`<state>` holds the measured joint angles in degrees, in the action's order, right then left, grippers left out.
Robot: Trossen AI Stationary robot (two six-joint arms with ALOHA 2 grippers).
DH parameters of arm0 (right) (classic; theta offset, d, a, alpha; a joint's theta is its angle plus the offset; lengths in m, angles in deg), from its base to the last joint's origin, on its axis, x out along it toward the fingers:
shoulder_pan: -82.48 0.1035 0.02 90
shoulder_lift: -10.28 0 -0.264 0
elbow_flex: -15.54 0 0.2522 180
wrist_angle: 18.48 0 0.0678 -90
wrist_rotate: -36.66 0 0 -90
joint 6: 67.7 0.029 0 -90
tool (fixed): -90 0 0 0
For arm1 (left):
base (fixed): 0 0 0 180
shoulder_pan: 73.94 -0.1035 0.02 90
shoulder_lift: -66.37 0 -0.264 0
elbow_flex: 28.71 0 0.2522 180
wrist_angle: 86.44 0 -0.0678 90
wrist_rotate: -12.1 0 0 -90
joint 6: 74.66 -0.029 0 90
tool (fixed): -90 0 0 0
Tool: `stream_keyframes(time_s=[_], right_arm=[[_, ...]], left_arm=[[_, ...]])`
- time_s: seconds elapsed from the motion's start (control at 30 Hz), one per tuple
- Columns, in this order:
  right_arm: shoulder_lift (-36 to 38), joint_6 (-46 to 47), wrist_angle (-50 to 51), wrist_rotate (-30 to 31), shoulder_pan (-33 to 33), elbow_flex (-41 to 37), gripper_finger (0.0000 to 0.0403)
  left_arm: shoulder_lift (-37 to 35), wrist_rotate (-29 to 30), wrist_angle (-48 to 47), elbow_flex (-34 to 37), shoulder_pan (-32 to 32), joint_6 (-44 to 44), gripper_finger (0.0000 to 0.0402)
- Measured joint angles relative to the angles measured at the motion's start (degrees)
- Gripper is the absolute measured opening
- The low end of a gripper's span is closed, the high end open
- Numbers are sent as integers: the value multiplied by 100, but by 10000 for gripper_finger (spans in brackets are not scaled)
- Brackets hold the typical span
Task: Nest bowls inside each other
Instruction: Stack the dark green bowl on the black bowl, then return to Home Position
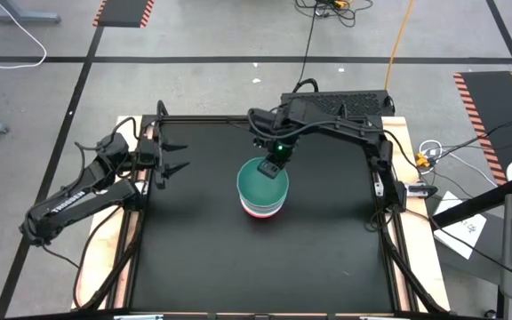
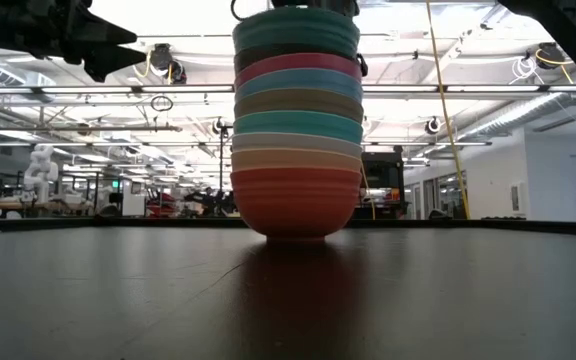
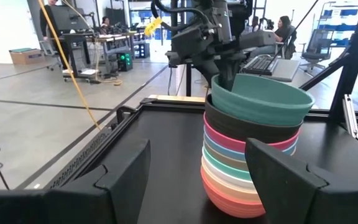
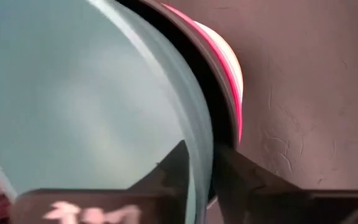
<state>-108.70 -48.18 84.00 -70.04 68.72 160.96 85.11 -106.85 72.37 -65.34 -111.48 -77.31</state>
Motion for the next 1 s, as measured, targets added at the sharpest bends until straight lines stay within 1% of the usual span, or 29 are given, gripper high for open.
stream_keyframes(time_s=[0.27,0.4,0.53,0.73,0.8,0.87,1.0], right_arm=[[44,330,-357,-14,2,4,154],[151,454,-524,-32,-47,11,193],[395,535,-767,-31,-114,19,209],[858,536,-1043,40,-275,20,210],[989,471,-1049,213,-320,20,210],[1132,224,-976,596,-357,20,210],[1416,-786,-833,1760,-290,-2,210]], left_arm=[[0,26,-5,0,62,-3,266],[0,31,-17,0,62,-3,266],[0,36,-24,0,62,-3,266],[0,66,-46,0,63,-5,266],[0,67,-49,0,62,-5,266],[0,96,-61,0,62,-23,266],[2,222,-65,0,62,-152,266]])
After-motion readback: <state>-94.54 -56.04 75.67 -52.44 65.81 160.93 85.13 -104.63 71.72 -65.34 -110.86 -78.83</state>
